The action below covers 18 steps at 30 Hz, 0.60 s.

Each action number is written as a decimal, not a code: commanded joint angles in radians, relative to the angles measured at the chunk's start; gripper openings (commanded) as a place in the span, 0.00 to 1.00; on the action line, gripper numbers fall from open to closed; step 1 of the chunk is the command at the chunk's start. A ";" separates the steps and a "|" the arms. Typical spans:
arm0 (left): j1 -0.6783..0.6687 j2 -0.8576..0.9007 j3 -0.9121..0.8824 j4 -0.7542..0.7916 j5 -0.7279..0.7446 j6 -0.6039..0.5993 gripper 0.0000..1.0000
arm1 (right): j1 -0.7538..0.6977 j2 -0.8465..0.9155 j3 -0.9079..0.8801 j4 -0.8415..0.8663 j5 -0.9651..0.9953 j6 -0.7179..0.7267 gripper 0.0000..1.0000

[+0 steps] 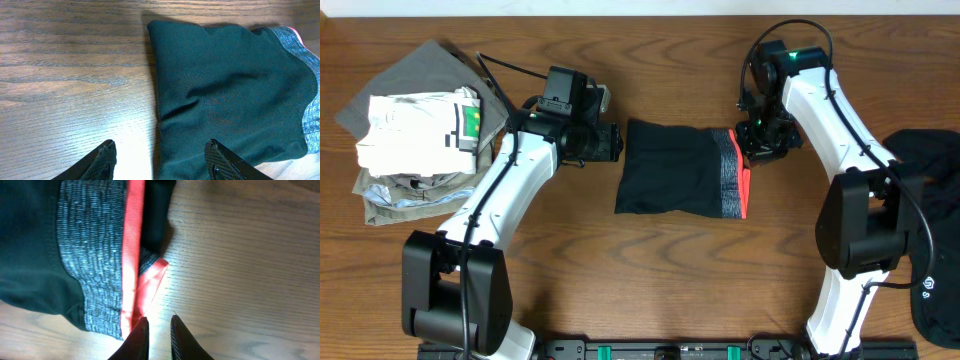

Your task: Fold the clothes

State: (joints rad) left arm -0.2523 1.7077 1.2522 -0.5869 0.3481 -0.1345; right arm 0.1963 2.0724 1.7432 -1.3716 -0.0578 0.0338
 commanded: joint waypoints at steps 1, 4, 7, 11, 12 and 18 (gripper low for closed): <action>-0.002 0.010 0.008 0.000 0.026 0.010 0.59 | 0.002 0.005 0.000 0.003 -0.021 -0.010 0.15; -0.003 0.010 0.008 0.007 0.033 0.024 0.57 | 0.009 0.005 0.002 0.013 -0.116 -0.061 0.14; -0.014 0.010 0.008 0.014 0.060 0.058 0.50 | 0.014 0.005 0.002 0.032 -0.227 -0.101 0.08; -0.047 0.012 0.008 0.023 0.060 0.102 0.46 | 0.020 0.006 0.001 0.085 -0.332 -0.126 0.02; -0.057 0.016 0.008 0.027 0.059 0.114 0.46 | 0.022 0.008 0.001 0.100 -0.332 -0.125 0.02; -0.077 0.061 0.008 0.043 0.060 0.115 0.46 | 0.030 0.021 -0.058 0.170 -0.332 -0.124 0.04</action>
State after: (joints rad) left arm -0.3283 1.7275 1.2522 -0.5476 0.3973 -0.0452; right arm 0.2176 2.0724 1.7226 -1.2121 -0.3531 -0.0708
